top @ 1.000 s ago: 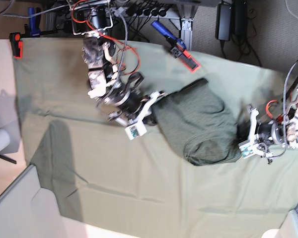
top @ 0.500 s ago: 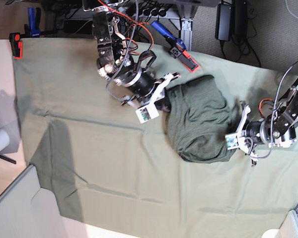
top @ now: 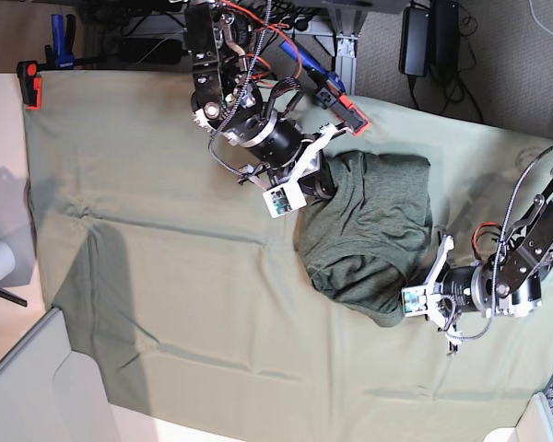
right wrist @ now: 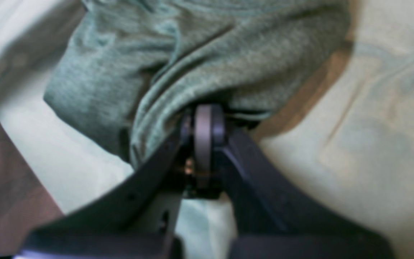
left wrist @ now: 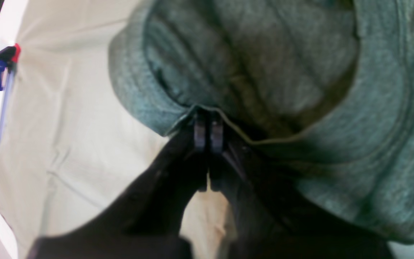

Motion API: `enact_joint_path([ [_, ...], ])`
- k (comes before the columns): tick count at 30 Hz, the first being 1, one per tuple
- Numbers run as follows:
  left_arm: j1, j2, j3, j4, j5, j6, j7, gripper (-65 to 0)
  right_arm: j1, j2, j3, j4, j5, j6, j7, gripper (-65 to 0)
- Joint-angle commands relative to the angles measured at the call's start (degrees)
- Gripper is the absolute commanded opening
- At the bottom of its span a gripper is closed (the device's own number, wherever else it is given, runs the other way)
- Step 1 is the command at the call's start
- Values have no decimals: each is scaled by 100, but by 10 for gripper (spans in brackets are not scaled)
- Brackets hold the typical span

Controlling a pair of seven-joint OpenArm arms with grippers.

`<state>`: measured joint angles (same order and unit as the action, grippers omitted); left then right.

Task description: Fold the T-shirt properly

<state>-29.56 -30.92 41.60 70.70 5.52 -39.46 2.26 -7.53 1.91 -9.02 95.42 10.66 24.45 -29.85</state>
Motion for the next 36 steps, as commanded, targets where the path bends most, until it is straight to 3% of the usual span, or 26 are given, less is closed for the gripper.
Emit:
enact_joint_path([
  [1,-199,-72,-59,66,-55,-54,-120,-650,50,-20,-4,125,11,44,129,-650],
  [9,-181,-483,-59,66,-83,-54,-120,-650,50,-15,37,125,-365,42,133,-650],
  [13,-81,-809,-59,66,-369,-54,-114,-532,55,0,164,129,-424,42,155,-650],
  [15,-4,-1005,-63,66,-560,-54,-70,-528,52,0,339,136,-426,42,155,-650],
  [20,302,-1351,-341,131,-1091,-54,627,-528,52,39,992,149,-402,42,151,-650],
  [28,1755,-1692,-1945,1510,-2234,-54,1620,-530,-105,442,1698,461,136,44,-94,-650],
  [33,2911,-1670,-3233,2778,-3106,-54,2424,-531,-678,697,1893,944,334,44,-199,-650],
  [36,3683,-1668,-3912,3521,-3241,-54,2721,-531,-1222,859,1976,1379,398,42,-245,-650],
])
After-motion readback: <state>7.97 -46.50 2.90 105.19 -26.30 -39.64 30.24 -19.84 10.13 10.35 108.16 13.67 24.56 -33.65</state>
